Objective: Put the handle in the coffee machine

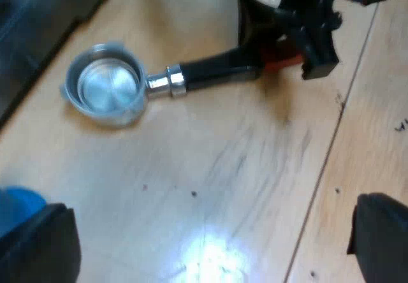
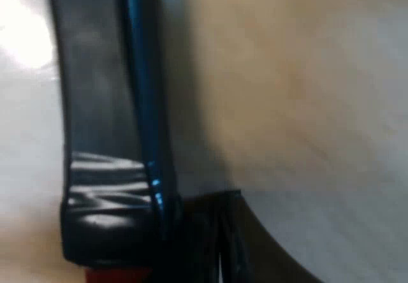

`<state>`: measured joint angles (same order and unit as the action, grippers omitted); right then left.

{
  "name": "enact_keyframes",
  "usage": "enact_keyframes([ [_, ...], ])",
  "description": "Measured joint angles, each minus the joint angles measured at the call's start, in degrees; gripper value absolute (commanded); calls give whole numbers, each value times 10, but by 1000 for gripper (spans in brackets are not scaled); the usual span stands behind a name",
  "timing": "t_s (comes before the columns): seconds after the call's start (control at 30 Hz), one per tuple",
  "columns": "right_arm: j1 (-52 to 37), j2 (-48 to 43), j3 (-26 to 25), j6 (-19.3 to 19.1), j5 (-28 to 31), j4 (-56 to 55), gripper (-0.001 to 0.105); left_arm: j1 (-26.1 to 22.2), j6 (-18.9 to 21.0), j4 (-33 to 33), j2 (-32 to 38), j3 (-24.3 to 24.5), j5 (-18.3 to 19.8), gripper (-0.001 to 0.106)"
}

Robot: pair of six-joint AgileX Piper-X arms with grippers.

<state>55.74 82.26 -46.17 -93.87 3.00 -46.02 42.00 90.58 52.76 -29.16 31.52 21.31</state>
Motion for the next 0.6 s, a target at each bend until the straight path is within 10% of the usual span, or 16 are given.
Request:
enact_keyframes([
  [0.6, 111, 11, 1, 160, -79, 137, 0, 0, 3, 105, 99, 1, -33, 88],
])
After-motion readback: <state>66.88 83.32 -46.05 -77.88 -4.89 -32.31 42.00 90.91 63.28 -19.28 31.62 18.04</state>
